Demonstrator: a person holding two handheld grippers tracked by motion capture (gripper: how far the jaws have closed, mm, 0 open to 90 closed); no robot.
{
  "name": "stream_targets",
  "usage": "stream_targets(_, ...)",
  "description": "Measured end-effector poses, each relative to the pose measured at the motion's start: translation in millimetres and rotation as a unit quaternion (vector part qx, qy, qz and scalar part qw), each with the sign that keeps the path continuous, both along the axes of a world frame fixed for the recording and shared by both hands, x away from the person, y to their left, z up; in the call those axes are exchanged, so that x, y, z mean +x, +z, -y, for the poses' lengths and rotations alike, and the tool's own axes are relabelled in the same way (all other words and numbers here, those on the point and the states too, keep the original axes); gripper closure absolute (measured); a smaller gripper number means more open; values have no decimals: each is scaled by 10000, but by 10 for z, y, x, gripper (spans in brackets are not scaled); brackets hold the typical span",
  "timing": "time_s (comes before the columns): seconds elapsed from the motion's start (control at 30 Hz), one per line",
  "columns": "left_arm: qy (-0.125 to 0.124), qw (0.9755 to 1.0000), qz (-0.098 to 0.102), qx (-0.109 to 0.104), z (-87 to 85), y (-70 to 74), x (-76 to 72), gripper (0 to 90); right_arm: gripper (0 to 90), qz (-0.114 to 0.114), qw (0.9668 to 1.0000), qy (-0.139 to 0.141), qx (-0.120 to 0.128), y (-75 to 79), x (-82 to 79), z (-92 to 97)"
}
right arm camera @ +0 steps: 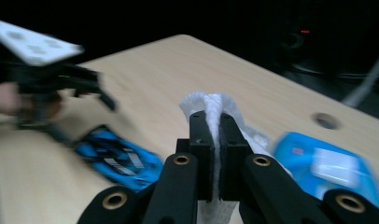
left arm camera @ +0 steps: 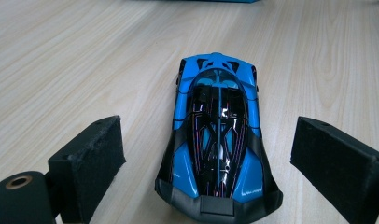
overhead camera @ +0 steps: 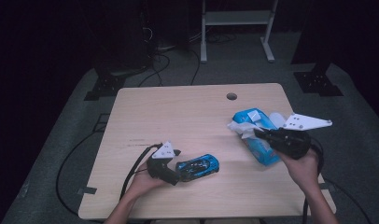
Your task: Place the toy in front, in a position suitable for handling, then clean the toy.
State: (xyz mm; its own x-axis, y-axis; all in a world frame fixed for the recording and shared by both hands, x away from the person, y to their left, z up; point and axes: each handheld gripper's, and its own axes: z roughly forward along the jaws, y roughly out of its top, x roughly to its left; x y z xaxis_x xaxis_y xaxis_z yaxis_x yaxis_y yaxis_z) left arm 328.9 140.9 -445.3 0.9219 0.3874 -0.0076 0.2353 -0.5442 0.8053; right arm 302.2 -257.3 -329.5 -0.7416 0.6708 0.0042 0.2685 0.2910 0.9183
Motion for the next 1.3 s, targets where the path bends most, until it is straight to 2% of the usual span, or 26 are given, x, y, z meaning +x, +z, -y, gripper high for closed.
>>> stream_targets(0.03, -1, 10000, -16, -13, -4, -2, -2, 89, 858, -64, 9996, 273, 2, -3, -82, -108)
stream_targets(0.07, -5, 10000, -17, -23, -6, -6, -4, 89, 858, -64, 9996, 273, 2, -3, -82, -108)
stream_targets(0.1, -16, 10000, -19, -5, -6, -9, -5, 88, 855, -244, 9980, 582, -7, -37, -126, -234)
stream_targets(0.13, -19, 10000, -34, 17, -2, -15, -6, 88, 855, -244, 9980, 582, -7, -37, -126, -234)
stream_targets(0.2, -38, 10000, -48, 53, 9, -30, -10, 80, 850, -525, 9946, 886, -89, -108, -125, -385)
stream_targets(0.27, -85, 9999, -68, 121, 19, -46, -16, 79, 846, -712, 9913, 1049, -352, -214, -101, -546)
stream_targets(0.3, -88, 9998, -88, 157, 26, -56, -23, 79, 836, -950, 9860, 1223, -614, -353, -35, -691)
stream_targets(0.33, -99, 9997, -94, 184, 30, -68, -27, 79, 836, -950, 9860, 1223, -614, -353, -35, -691)
stream_targets(0.37, -113, 9996, -111, 220, 31, -74, -30, 81, 824, -1180, 9814, 1340, -706, -499, 56, -810)
stream_targets(0.4, -112, 9996, -137, 237, 34, -82, -32, 81, 824, -1180, 9814, 1340, -706, -499, 56, -810)
stream_targets(0.43, -157, 9994, -167, 273, 27, -88, -22, 113, 803, -1361, 9775, 1402, -794, -642, 160, -923)
stream_targets(0.5, -179, 9993, -214, 250, 21, -96, -12, 120, 794, -1398, 9768, 1406, -804, -670, 181, -947)
stream_targets(0.57, -181, 9990, -290, 294, 16, -109, 6, 131, 749, -1478, 9745, 1407, -936, -806, 274, -1065)
stream_targets(0.63, -203, 9986, -310, 373, 14, -122, 16, 136, 723, -1551, 9728, 1428, -964, -893, 324, -1134)
stream_targets(0.7, -202, 9983, -325, 437, 11, -138, 15, 136, 637, -1661, 9704, 1463, -966, -997, 357, -1247)
stream_targets(0.8, -217, 9977, -422, 489, 18, -167, 15, 144, 590, -1536, 9714, 1469, -1062, -1024, 349, -1322)
stream_targets(0.87, -196, 9976, -475, 460, 16, -177, 21, 147, 591, -1480, 9723, 1464, -1058, -1037, 354, -1396)
stream_targets(0.9, -216, 9977, -465, 453, 10, -176, 22, 176, 597, -1450, 9733, 1441, -1039, -1043, 356, -1414)
stream_targets(1.03, -191, 9980, -428, 413, 13, -173, 10, 208, 659, -1319, 9769, 1332, -1025, -1074, 355, -1462)
stream_targets(1.1, -184, 9979, -393, 476, 17, -175, 3, 214, 698, -1302, 9785, 1264, -977, -1095, 372, -1472)
stream_targets(1.23, -170, 9978, -410, 487, 23, -193, 8, 229, 779, -1296, 9786, 1272, -972, -1148, 382, -1491)
stream_targets(1.3, -176, 9979, -422, 466, 23, -197, 11, 232, 807, -1275, 9797, 1245, -917, -1174, 364, -1476)
